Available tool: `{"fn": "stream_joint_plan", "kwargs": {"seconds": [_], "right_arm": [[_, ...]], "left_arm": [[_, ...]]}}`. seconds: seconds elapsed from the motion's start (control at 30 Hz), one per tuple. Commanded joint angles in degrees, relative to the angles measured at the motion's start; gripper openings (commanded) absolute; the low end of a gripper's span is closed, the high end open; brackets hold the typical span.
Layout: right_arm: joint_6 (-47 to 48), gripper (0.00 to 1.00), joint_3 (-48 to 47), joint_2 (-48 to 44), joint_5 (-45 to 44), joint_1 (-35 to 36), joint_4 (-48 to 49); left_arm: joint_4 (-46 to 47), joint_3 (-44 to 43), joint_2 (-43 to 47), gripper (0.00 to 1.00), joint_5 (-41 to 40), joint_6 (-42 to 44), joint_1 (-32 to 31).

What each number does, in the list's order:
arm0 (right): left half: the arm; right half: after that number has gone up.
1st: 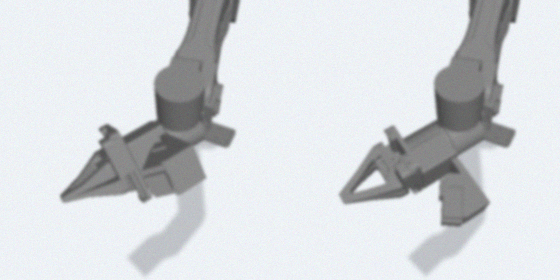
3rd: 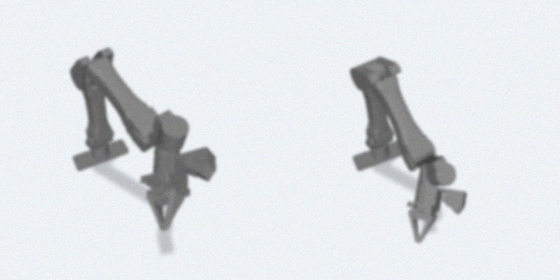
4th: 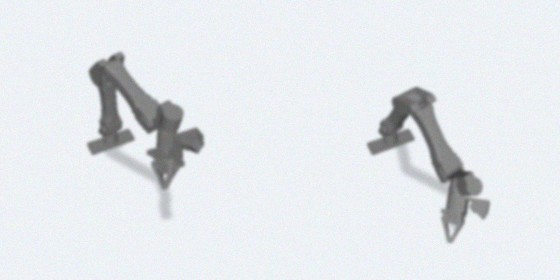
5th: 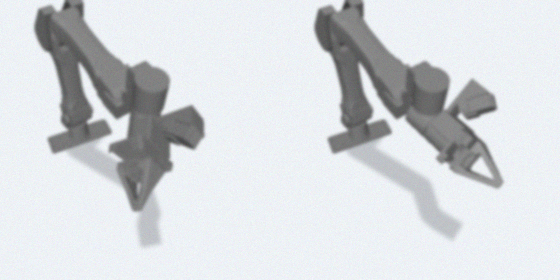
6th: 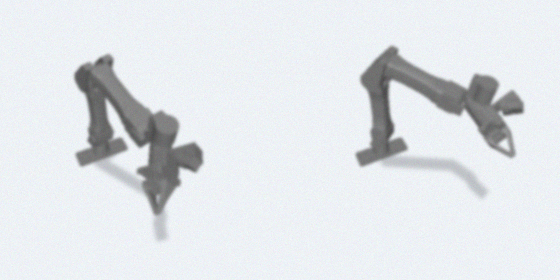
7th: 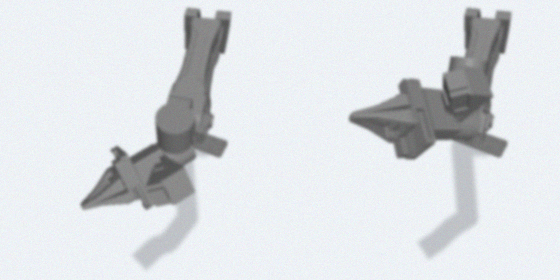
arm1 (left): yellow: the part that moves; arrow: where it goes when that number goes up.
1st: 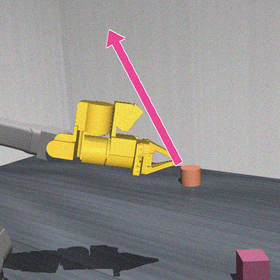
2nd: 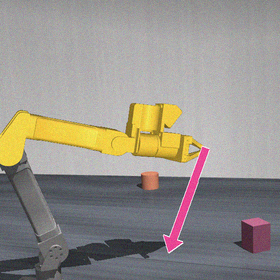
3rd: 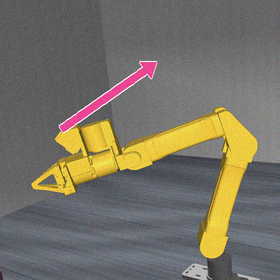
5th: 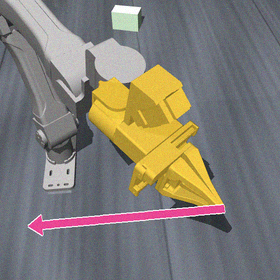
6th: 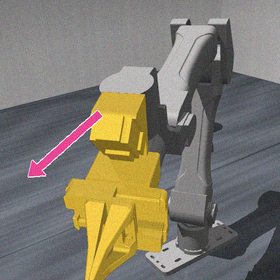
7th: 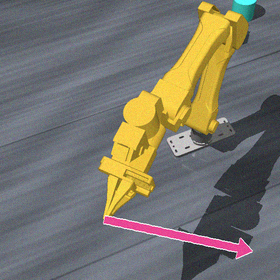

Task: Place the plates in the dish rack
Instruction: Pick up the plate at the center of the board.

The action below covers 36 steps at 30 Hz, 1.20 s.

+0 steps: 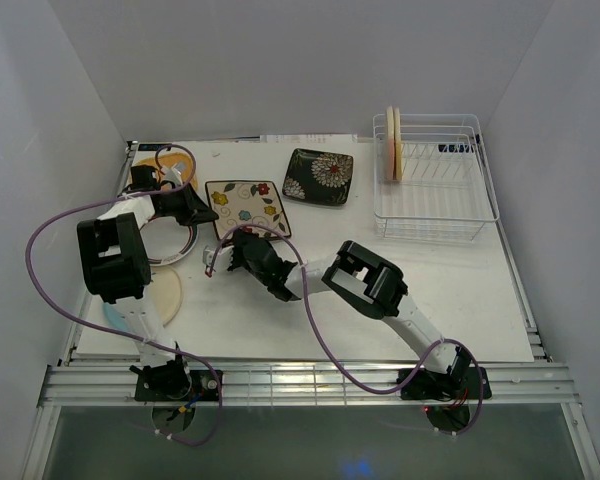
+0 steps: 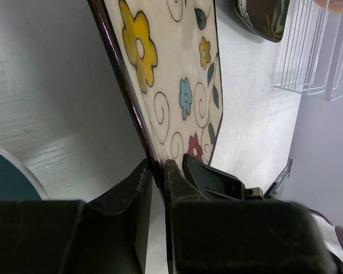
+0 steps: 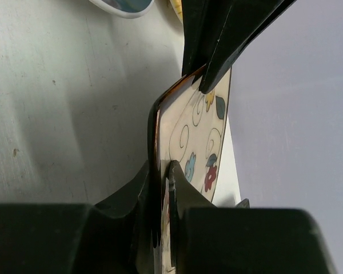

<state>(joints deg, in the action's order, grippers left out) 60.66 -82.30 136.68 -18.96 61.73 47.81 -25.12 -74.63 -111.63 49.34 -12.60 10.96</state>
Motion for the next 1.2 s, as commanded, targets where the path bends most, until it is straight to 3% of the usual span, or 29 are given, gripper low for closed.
{"fn": "stream_joint_plan", "kwargs": {"seconds": [0.0, 0.07, 0.3, 0.33, 0.4, 0.43, 0.53, 0.57, 1.17], "right_arm": [[-1.4, 0.08, 1.0, -1.6, 0.1, -0.2, 5.8], [-1.3, 0.08, 1.4, -1.8, -0.7, -0.2, 6.2], [-1.9, 0.08, 4.1, -3.2, -1.4, -0.2, 8.6], [-2.0, 0.08, 4.3, -3.4, -1.5, -0.2, 8.9], [-2.6, 0.08, 4.6, -3.6, -1.7, -0.2, 8.8], [-2.7, 0.08, 4.7, -3.9, -1.6, -0.2, 8.7], [-3.6, 0.08, 5.4, -4.7, -1.4, -0.3, 8.6], [-3.8, 0.08, 5.6, -4.8, -1.4, -0.3, 8.7], [-13.5, 0.08, 17.9, -17.8, 1.9, -0.7, 11.7]], "left_arm": [[-1.1, -1.4, 4.0, 0.0, 4.1, 2.6, -0.2], [-1.5, -1.5, 4.0, 0.03, 4.2, 3.1, -0.2], [-2.1, -1.6, 4.4, 0.33, 4.7, 4.2, -0.2], [-2.1, -1.6, 4.4, 0.42, 4.5, 4.3, -0.2], [-2.3, -1.6, 4.5, 0.5, 4.5, 4.5, -0.3], [-2.5, -1.7, 4.6, 0.61, 4.8, 4.9, -0.2], [-3.2, -1.4, 5.7, 0.79, 5.2, 5.9, -0.2], [-3.1, -1.2, 6.1, 0.89, 4.9, 6.0, -0.2], [1.7, 1.5, 10.2, 0.95, 6.4, 5.2, 0.7]]}}
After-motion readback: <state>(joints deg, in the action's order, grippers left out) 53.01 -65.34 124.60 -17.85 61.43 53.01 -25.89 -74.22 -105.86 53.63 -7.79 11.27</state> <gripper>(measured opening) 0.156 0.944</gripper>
